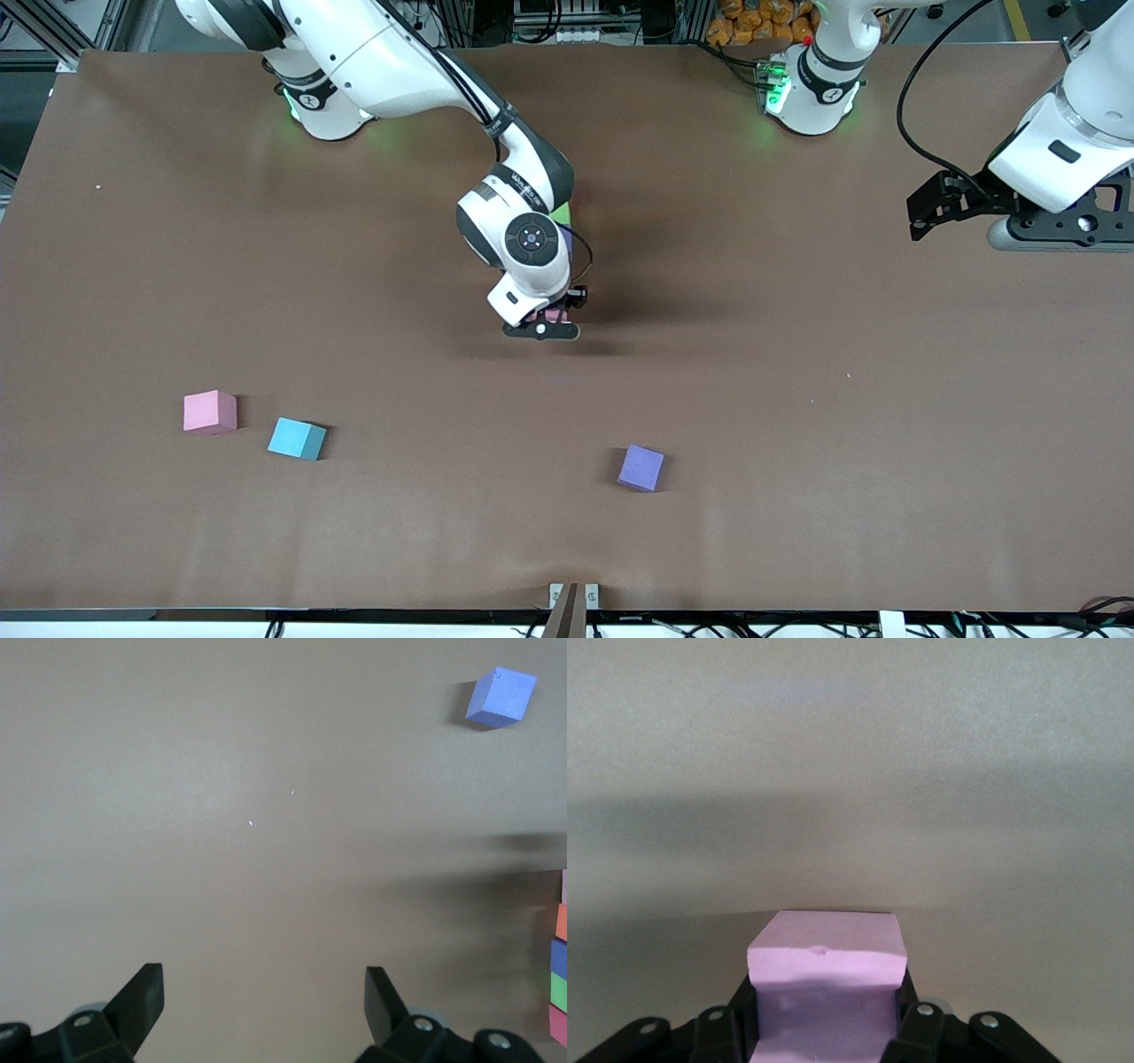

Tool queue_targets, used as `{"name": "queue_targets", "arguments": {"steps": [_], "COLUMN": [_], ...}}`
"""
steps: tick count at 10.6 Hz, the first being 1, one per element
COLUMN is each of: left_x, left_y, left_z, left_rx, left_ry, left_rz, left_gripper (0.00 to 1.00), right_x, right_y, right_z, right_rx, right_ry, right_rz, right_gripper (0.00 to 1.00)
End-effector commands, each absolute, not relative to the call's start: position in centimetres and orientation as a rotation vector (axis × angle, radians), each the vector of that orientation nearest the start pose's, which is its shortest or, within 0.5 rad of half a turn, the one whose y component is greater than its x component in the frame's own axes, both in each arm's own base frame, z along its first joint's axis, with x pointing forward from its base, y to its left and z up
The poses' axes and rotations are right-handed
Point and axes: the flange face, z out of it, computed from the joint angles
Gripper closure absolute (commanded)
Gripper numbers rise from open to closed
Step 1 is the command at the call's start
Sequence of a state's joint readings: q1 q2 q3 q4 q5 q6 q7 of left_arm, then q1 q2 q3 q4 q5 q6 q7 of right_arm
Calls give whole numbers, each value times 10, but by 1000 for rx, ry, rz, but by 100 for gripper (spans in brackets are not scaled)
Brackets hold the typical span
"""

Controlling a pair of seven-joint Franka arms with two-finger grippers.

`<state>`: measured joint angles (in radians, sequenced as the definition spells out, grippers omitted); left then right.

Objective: Arrange blocks into number 1

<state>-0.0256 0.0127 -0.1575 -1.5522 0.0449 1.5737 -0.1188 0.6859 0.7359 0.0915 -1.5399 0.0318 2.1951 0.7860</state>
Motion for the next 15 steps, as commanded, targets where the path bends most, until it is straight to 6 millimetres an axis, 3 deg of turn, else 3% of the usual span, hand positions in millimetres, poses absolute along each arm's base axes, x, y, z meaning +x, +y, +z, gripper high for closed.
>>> {"name": "queue_targets", "arguments": {"steps": [1, 2, 3, 5, 7, 8, 11, 15], "left_x": [553, 553, 551, 550, 550, 550, 549, 546], "left_y": [-95, -99, -107, -110, -110, -109, -108, -108], "left_z": [625, 625, 623, 622, 622, 622, 623, 625], "left_rx": [-3124, -3124, -3122, -3119, -3119, -3119, -3116, -3114], "left_ry": [122, 119, 134, 145, 155, 157, 155, 149], "left_rz": [15, 15, 29, 36, 38, 38, 45, 57], "left_gripper": [0, 0, 0, 0, 0, 0, 0, 0], "right_x": [491, 491, 490, 491, 499, 509, 541, 575], "right_y": [481, 481, 482, 482, 471, 462, 411, 329], "right_z": [219, 219, 220, 223, 255, 281, 360, 472], "right_rx": [-3145, -3145, -3144, -3144, -3155, -3154, -3133, -3116], "right_ry": [58, 58, 61, 68, 67, 85, 91, 267], "right_rz": [170, 170, 169, 175, 176, 161, 104, 34], "right_gripper": [100, 100, 91, 0, 0, 0, 0, 0]}}
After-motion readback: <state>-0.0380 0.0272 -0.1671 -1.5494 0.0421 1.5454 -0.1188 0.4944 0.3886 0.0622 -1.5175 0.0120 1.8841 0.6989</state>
